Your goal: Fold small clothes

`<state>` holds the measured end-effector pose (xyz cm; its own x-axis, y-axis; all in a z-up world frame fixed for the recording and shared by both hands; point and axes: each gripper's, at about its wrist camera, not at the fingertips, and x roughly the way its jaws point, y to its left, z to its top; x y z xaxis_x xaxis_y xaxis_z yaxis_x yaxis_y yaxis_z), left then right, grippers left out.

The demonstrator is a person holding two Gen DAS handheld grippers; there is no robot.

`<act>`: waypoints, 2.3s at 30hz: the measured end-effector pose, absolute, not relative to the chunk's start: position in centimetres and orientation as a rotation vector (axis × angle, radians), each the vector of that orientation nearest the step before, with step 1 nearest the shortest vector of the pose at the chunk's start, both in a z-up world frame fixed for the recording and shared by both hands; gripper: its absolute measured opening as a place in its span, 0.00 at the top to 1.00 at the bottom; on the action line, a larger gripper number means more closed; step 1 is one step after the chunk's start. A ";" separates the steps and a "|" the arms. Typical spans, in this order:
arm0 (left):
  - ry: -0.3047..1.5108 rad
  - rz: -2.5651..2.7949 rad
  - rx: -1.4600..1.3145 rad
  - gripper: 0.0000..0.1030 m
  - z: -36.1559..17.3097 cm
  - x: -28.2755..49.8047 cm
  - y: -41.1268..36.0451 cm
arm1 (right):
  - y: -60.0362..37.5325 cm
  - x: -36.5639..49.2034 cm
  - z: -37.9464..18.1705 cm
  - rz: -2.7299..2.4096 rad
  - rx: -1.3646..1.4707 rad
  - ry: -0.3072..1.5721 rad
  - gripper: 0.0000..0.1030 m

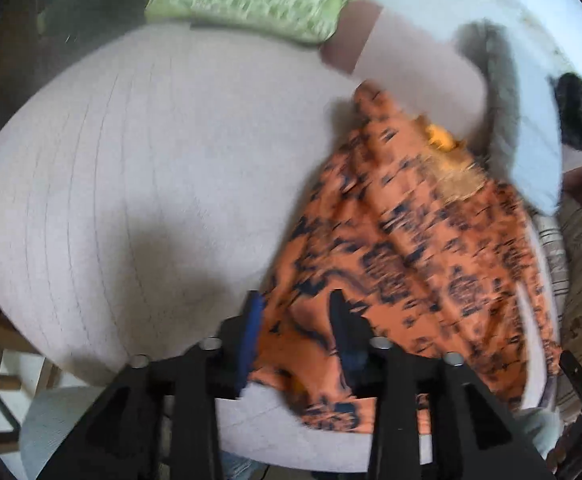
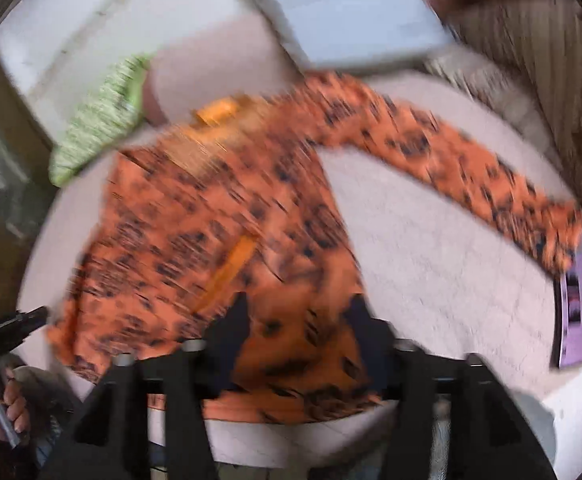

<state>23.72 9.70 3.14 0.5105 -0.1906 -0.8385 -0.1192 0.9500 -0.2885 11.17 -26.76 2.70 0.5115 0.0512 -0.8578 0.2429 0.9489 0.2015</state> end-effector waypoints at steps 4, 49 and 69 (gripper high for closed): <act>0.979 -0.080 -0.324 0.43 6.4 24.9 8.8 | -25.1 15.1 4.6 0.094 0.363 0.998 0.34; 1.204 -0.053 -0.290 0.73 -3.8 44.6 8.1 | -24.4 41.9 -7.5 0.287 0.540 1.153 0.28; 1.069 -0.096 0.141 0.68 -3.5 43.7 -0.3 | -26.9 21.8 -8.7 0.116 0.248 1.362 1.00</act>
